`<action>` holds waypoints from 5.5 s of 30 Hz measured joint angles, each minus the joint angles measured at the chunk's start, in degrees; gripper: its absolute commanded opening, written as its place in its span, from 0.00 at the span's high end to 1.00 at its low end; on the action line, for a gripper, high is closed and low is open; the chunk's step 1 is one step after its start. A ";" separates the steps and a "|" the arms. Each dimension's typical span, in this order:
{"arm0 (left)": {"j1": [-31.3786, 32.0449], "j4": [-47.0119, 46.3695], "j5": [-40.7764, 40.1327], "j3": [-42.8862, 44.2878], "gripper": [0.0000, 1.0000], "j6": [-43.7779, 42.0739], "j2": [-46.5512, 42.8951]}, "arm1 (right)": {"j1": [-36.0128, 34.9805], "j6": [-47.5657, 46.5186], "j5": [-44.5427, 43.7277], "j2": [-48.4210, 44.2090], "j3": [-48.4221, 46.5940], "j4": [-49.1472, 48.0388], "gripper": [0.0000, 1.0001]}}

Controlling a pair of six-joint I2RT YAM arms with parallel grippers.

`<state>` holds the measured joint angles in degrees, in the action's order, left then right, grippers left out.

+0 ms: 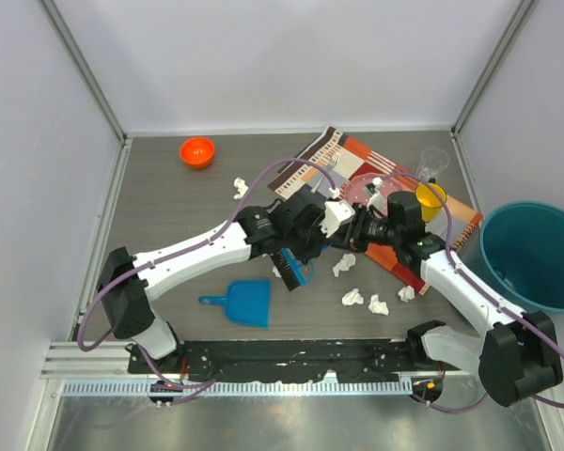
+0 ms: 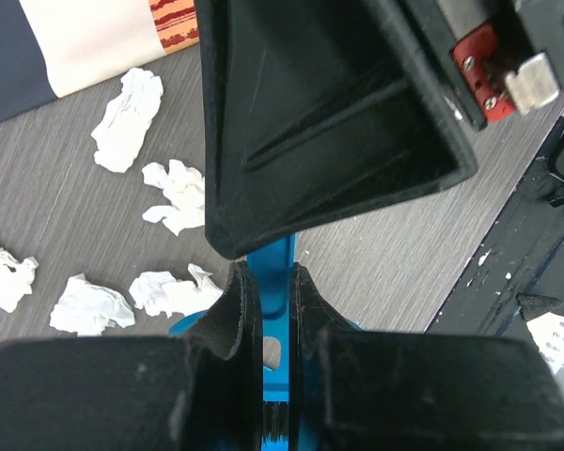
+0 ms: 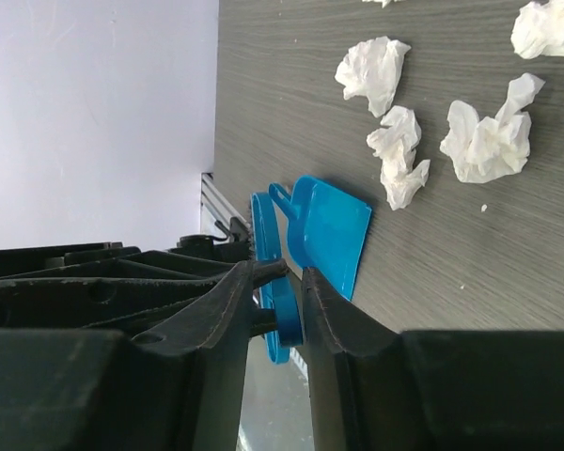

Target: Sweep away the paper scraps from the table

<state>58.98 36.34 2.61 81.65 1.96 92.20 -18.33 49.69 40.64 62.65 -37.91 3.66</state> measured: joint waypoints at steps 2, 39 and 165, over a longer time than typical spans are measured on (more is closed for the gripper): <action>0.00 -0.22 -0.22 0.02 1.00 -0.48 0.15 | -0.50 0.07 0.20 0.70 0.00 -0.46 0.66; -18.14 38.93 4.42 -17.97 0.00 -38.99 -27.89 | -8.63 -26.67 -28.13 2.64 -22.32 22.77 0.99; -43.01 11.08 1.46 -29.42 1.00 -39.98 -6.38 | -30.75 -28.30 -51.41 25.03 -34.25 8.90 0.99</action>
<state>15.97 47.42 4.08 52.23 -38.02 85.82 -49.08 21.39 -10.76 87.68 -72.16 12.56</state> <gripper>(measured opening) 0.130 0.142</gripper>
